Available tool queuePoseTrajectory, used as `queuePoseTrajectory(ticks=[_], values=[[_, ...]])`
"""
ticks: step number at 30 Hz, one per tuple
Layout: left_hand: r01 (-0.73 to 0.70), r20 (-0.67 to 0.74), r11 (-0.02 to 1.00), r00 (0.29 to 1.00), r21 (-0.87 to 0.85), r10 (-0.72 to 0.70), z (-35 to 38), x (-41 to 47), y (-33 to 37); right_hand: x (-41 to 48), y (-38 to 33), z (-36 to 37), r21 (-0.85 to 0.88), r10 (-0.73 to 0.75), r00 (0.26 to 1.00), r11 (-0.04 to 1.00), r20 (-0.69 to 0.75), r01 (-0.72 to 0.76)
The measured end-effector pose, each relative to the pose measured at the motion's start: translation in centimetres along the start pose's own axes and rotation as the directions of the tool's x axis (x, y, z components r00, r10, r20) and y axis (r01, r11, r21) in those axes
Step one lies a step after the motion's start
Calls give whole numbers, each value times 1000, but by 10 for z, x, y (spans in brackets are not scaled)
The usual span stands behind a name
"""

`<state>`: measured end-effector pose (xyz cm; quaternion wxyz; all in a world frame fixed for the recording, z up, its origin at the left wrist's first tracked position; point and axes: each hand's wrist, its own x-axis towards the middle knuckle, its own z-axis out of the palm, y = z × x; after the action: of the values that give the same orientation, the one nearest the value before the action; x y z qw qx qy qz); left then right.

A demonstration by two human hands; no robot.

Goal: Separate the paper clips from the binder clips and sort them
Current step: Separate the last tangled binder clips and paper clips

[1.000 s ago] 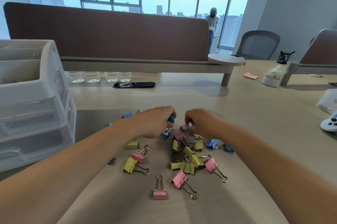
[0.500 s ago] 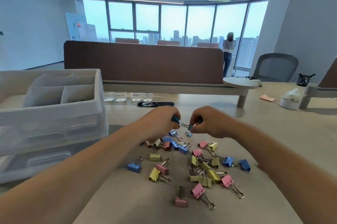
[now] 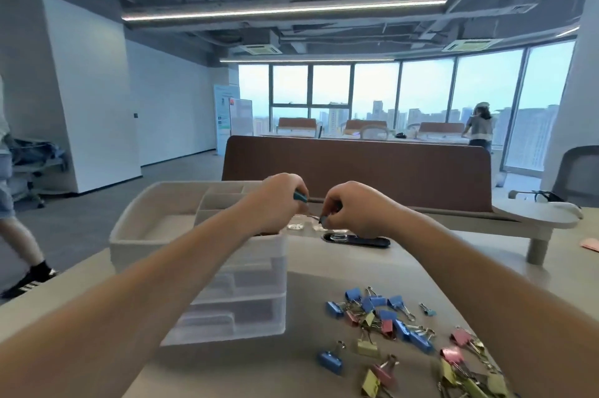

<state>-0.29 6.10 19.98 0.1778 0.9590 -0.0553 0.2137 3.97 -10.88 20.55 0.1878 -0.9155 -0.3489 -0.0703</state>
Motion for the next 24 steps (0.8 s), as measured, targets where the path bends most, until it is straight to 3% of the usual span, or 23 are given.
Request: queuePoseTrajectory(ticks=[6, 11, 17, 24], values=[[67, -110, 996, 992, 53, -61, -36, 12, -50, 63, -36, 14, 7, -48, 996, 999, -73, 48], [148, -50, 986, 988, 75, -144, -51, 22, -92, 110, -60, 31, -94, -121, 992, 989, -26, 118], [134, 85, 983, 986, 125, -145, -46, 22, -114, 135, -75, 51, -173, -173, 984, 969, 46, 178], [156, 16, 974, 987, 161, -161, -40, 19, -123, 139, -71, 58, -133, -188, 981, 972, 52, 193]])
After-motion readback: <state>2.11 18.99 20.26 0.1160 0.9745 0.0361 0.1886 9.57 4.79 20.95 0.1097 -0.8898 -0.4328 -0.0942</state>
